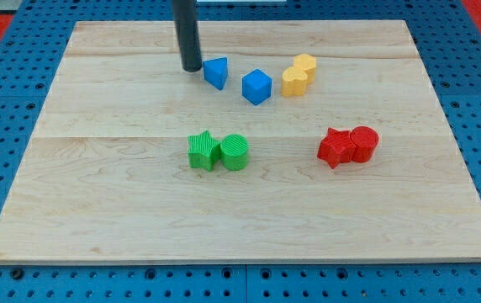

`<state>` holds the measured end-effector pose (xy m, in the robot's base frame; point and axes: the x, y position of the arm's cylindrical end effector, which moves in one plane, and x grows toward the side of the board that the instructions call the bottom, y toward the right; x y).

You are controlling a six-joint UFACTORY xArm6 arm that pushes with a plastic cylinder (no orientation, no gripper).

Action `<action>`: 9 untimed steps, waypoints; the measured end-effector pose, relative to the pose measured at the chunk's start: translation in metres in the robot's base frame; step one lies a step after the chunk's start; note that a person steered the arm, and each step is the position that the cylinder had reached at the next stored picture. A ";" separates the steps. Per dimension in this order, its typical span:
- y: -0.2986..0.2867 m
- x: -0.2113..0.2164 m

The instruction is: Move the blue triangle up and right a bit

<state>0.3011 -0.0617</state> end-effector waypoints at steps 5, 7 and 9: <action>-0.047 0.051; 0.003 0.065; 0.032 0.070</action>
<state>0.3715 -0.0294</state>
